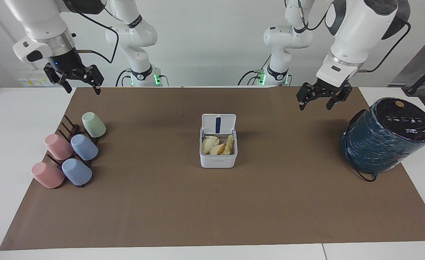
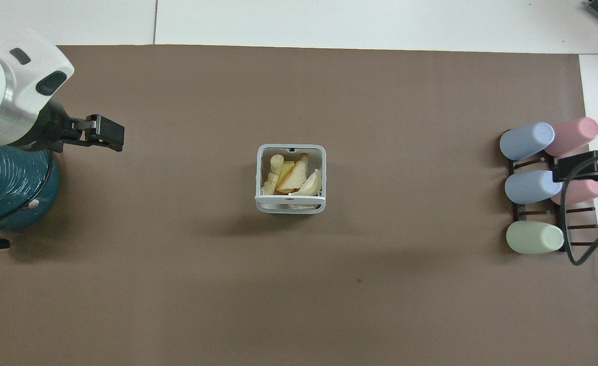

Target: Close trash can lid

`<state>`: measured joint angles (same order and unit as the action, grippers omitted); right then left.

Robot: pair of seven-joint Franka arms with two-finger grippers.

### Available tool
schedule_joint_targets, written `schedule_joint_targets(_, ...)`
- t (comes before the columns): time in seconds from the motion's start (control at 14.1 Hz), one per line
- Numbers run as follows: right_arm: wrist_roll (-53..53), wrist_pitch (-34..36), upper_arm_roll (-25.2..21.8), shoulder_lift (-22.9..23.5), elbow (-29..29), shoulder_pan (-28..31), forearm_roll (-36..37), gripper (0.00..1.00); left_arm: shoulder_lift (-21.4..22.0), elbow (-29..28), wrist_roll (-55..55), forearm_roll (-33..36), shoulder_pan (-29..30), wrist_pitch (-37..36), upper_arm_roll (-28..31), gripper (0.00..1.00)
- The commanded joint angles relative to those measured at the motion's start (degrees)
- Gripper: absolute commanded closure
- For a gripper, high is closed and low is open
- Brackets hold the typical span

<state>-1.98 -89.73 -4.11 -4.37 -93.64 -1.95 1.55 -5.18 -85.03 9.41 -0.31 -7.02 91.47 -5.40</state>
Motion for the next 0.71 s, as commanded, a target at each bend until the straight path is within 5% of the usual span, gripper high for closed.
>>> schedule_joint_targets(0.0, 0.75, 0.70, 0.42, -0.28, -0.32, 0.19, 0.47, 0.00, -0.27, 1.01, -0.71, 1.19, 0.08, -0.76, -0.05, 0.00)
schedule_joint_targets(0.64, 0.75, 0.61, 0.42, -0.28, -0.32, 0.19, 0.30, 0.00, -0.10, 0.66, -0.62, 0.31, -0.54, -1.73, -0.75, 0.00)
